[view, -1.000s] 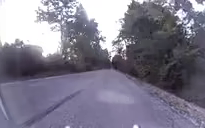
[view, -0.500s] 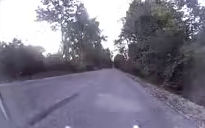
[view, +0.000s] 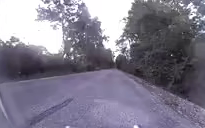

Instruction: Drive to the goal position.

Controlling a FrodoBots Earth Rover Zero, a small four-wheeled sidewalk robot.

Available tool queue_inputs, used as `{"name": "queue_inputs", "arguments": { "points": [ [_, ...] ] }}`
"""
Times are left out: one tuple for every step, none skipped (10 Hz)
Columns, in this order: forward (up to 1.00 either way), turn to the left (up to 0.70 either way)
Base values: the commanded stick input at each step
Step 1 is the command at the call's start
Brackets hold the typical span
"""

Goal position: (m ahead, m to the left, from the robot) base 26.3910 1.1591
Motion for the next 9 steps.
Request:
{"name": "queue_inputs", "arguments": {
  "points": [
    [0.70,0.00],
    [0.70,0.00],
    [0.70,0.00],
    [0.70,0.00],
    [0.70,0.00],
    [0.70,0.00],
    [0.70,0.00],
    [0.70,0.00],
    [0.70,0.00]
  ]
}}
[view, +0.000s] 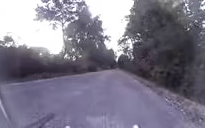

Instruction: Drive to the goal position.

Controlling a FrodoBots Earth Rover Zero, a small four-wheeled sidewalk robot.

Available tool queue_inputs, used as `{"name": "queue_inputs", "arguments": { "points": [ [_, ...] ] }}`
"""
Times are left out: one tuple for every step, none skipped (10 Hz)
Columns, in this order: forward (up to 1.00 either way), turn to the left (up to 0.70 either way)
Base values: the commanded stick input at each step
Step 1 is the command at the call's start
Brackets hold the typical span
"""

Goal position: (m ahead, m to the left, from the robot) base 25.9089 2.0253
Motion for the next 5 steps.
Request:
{"name": "queue_inputs", "arguments": {
  "points": [
    [0.70,0.00],
    [0.70,0.00],
    [0.70,0.00],
    [0.70,-0.19],
    [0.70,-0.35]
  ]
}}
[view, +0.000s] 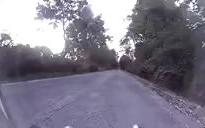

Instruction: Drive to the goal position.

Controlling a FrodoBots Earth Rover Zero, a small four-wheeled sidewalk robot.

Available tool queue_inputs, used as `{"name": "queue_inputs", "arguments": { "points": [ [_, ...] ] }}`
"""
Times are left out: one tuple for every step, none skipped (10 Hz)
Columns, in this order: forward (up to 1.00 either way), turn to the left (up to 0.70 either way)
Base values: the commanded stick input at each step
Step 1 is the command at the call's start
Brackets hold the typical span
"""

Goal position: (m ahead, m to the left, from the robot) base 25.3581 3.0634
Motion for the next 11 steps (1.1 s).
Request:
{"name": "queue_inputs", "arguments": {
  "points": [
    [0.70,-0.35],
    [0.70,-0.21],
    [0.70,0.00],
    [0.70,0.00],
    [0.70,0.00],
    [0.70,0.00],
    [0.70,0.00],
    [0.70,0.00],
    [0.70,0.00],
    [0.70,0.00],
    [0.70,0.00]
  ]
}}
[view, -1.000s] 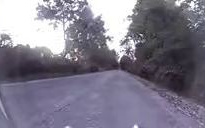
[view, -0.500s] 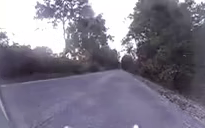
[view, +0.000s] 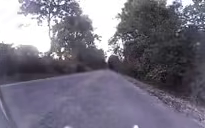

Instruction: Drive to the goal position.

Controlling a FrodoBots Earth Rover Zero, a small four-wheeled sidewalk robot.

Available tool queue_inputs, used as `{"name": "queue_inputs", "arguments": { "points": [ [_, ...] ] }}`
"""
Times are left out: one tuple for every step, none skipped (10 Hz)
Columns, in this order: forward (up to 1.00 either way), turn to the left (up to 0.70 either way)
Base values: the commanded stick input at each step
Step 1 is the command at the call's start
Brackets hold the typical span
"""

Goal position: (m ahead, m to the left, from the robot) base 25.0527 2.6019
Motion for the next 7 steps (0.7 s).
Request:
{"name": "queue_inputs", "arguments": {
  "points": [
    [0.70,0.00],
    [0.70,0.00],
    [0.70,0.00],
    [0.70,0.00],
    [0.70,0.00],
    [0.70,0.00],
    [0.70,0.00]
  ]
}}
